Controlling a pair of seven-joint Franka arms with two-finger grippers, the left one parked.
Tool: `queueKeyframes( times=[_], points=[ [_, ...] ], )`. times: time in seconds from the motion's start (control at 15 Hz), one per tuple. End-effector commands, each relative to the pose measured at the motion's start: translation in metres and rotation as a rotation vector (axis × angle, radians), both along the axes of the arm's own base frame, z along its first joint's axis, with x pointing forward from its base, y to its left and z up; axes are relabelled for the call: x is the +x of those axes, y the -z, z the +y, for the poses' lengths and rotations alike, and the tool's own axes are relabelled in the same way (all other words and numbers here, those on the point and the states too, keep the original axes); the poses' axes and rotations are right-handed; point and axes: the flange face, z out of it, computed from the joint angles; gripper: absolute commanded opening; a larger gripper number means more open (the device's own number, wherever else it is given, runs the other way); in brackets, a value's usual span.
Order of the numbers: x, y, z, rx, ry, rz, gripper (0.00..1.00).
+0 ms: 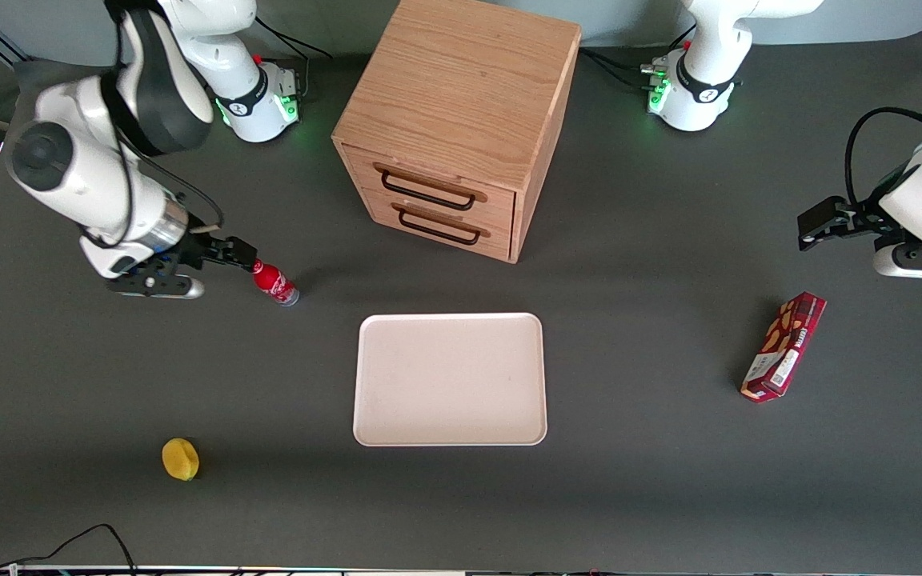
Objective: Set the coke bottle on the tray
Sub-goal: 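Move the right gripper down over the red Coca-Cola bottle, then close the right gripper around the bottle's cap end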
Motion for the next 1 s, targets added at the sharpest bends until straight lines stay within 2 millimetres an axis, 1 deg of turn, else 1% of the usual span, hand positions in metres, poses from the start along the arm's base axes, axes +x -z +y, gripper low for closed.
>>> queueKeyframes(
  times=[0.0, 0.13, 0.27, 0.4, 0.47, 0.53, 0.6, 0.67, 0.73, 0.8, 0.93],
  points=[
    [-0.018, 0.038, 0.0, 0.01, 0.028, -0.018, 1.0],
    [-0.028, 0.054, 0.002, 0.008, 0.022, -0.025, 1.0],
    [-0.035, 0.065, 0.0, 0.007, 0.026, -0.03, 1.0],
    [-0.04, 0.066, -0.002, 0.002, 0.023, -0.026, 1.0],
    [-0.044, 0.066, -0.003, -0.008, 0.016, -0.027, 0.98],
    [-0.046, 0.066, -0.003, -0.02, 0.003, -0.029, 0.91],
    [-0.049, 0.063, -0.003, -0.022, 0.001, -0.035, 0.76],
    [-0.05, 0.064, -0.001, -0.023, -0.006, -0.032, 0.54],
    [-0.051, 0.064, 0.001, -0.023, -0.009, -0.032, 0.25],
    [-0.05, 0.063, 0.001, -0.024, -0.01, -0.032, 0.0],
    [-0.05, 0.063, 0.001, -0.034, -0.024, -0.036, 0.0]
  ],
)
